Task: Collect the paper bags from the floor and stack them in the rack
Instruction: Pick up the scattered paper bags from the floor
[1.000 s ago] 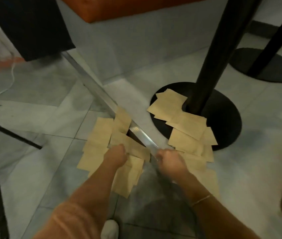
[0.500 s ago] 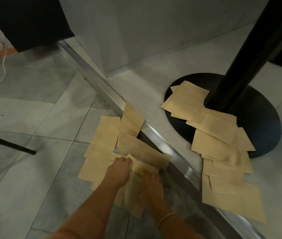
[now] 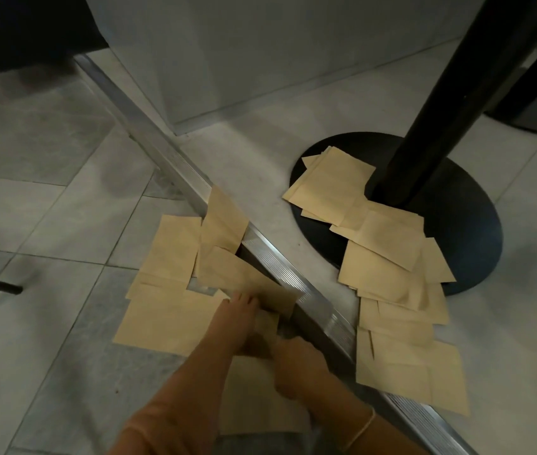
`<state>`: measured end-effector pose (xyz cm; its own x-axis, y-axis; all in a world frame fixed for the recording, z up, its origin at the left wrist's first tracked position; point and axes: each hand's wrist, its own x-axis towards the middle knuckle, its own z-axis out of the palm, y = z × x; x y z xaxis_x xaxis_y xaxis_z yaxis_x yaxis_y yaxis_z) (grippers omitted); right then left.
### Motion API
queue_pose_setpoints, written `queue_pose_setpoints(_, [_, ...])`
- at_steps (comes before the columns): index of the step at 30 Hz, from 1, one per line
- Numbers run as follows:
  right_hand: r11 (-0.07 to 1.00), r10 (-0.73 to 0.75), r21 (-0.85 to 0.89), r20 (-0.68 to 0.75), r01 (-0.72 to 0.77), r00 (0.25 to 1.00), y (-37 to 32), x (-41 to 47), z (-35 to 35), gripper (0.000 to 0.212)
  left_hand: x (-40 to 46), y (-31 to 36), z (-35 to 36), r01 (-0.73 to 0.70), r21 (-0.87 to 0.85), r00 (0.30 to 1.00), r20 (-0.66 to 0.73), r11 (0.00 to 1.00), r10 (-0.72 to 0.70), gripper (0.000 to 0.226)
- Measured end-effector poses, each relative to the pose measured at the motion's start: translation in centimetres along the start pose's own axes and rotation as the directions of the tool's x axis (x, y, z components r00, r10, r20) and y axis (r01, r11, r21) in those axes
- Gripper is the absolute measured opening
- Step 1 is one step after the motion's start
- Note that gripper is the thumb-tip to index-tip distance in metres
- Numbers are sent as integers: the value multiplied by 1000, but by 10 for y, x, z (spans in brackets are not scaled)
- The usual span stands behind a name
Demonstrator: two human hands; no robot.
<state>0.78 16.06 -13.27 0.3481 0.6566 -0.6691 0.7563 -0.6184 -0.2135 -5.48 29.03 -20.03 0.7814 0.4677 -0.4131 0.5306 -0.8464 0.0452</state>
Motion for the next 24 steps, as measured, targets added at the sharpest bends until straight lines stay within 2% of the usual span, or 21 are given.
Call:
queue_pose_setpoints(4, [1000, -7, -28, -31, 6, 1000, 10, -21, -14, 20, -2, 5, -1, -19, 93, 996, -86, 995, 27, 51])
queue_pose_setpoints(9, [999, -19, 35, -88, 22, 996, 28, -45, -38, 26, -18, 15, -9, -35, 59, 991, -131, 998, 43, 39])
queue_pose_setpoints(11, [999, -35, 13, -105, 37, 994, 35, -59, -55, 28, -28, 19, -24, -10, -53, 991, -136, 999, 3, 27])
queue_pose_setpoints(13, [998, -62, -13, -177, 61, 982, 43, -78, -74, 29, -41, 21, -48, 9, -218, 989, -143, 976, -41, 5])
queue_pose_setpoints(15, [999, -53, -4, -261, 54, 964, 55, -102, -94, 26, -48, 25, -71, 22, -403, 993, -97, 915, -66, 28])
queue_pose_setpoints(16, [999, -24, 24, -302, 33, 953, 63, -115, -104, 24, -51, 28, -84, 27, -491, 995, -69, 871, -70, 33])
queue_pose_setpoints(18, [991, 60, 131, -410, -6, 910, 79, -144, -125, 23, -61, 40, -118, -3, -588, 997, -65, 809, -43, 40])
queue_pose_setpoints(21, [980, 151, 198, -613, -34, 775, 110, -197, -159, 25, -71, 70, -178, -99, -629, 994, -96, 771, 50, 57])
queue_pose_setpoints(22, [977, 180, 209, -671, -50, 719, 121, -218, -172, 27, -72, 80, -198, -128, -634, 991, -117, 762, 69, 57])
queue_pose_setpoints(24, [964, 248, 252, -759, -80, 602, 144, -262, -196, 32, -73, 106, -243, -205, -662, 975, -207, 720, 87, 40])
